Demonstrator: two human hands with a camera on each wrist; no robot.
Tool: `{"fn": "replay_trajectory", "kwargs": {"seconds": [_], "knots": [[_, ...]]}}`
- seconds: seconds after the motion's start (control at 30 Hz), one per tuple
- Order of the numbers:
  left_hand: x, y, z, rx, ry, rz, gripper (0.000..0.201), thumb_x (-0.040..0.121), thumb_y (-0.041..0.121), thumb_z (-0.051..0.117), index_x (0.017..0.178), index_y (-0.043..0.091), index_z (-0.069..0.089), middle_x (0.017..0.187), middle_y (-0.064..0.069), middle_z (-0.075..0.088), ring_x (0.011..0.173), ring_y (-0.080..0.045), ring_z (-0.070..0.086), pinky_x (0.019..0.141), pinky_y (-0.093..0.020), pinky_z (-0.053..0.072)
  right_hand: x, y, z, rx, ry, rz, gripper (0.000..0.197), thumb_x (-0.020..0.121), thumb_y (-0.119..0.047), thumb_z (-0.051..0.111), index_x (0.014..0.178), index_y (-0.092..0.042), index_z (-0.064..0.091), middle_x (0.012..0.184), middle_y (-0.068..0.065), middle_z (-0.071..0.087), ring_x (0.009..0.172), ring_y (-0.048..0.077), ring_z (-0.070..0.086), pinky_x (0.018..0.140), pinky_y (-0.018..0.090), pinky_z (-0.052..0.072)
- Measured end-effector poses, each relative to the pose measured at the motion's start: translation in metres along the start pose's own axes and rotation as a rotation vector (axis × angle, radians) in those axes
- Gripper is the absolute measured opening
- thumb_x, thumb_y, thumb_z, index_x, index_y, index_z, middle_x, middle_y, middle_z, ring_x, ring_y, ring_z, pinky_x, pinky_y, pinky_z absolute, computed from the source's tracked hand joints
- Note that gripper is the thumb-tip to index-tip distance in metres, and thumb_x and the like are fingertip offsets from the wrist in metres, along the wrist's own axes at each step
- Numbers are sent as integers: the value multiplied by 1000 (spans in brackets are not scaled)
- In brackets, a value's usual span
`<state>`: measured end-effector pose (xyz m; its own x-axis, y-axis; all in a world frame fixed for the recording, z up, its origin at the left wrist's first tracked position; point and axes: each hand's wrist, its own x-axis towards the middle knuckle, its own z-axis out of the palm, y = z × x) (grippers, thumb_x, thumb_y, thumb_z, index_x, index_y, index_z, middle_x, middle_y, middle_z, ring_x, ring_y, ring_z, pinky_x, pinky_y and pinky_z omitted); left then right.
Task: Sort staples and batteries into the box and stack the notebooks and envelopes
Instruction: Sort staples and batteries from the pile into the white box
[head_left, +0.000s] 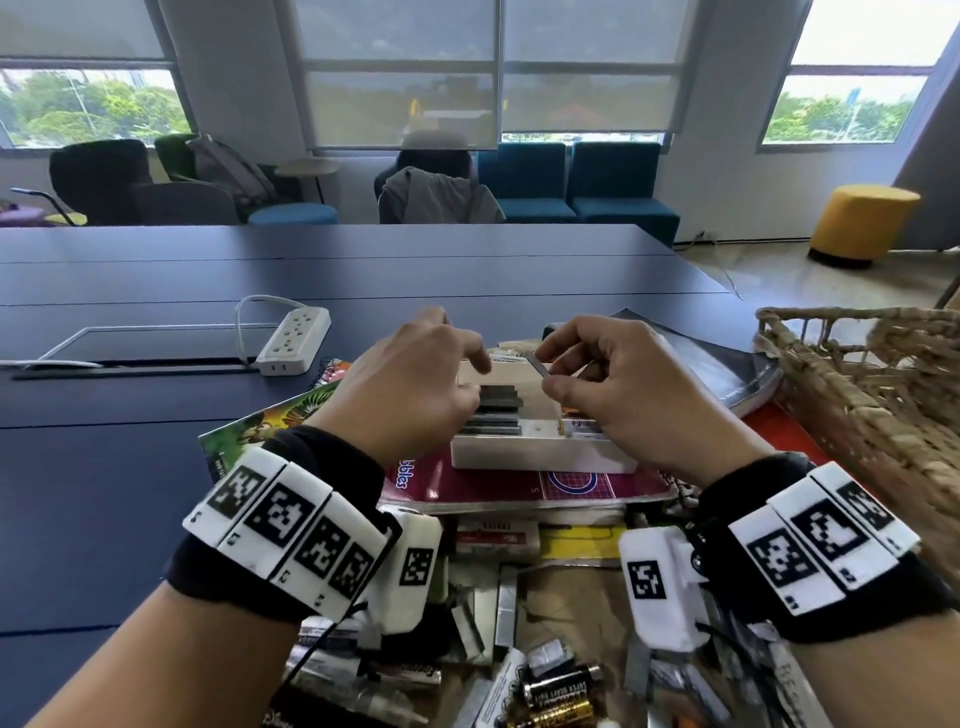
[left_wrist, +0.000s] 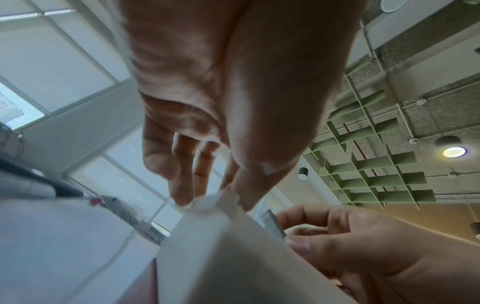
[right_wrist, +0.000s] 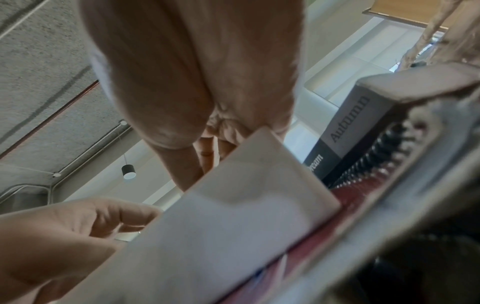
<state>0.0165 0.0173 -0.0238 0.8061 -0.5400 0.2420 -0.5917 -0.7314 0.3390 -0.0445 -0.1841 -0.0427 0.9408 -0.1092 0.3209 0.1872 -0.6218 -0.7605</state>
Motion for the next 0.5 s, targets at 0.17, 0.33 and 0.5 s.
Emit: {"fn": "replay_trajectory", "kwargs": {"seconds": [0.17,0.33,0.5], "knots": [[1,-8,-2,-30,36,-5,32,96,23,62,127,23,68,112,5,58,97,-12,51,83,-26,35,-2,-12,-3,7,57,-41,15,85,-15,82,96,-22,75,77,-4,72,65,8,63,69,32,59],[3,-10,0,-39,49,22,33,93,20,65,126,17,70,121,2,65,95,-9,48,83,-22,32,-1,-15,2,-143,91,-90,11,88,-17,78,92,-27,78,71,-12,72,63,4,63,60,11,48],[5,-11,2,-35,33,29,33,91,23,67,123,17,71,116,2,64,94,-12,50,82,-23,33,1,-12,3,-286,72,-80,14,90,-20,77,91,-33,80,71,-19,70,67,-1,64,60,9,44]]}}
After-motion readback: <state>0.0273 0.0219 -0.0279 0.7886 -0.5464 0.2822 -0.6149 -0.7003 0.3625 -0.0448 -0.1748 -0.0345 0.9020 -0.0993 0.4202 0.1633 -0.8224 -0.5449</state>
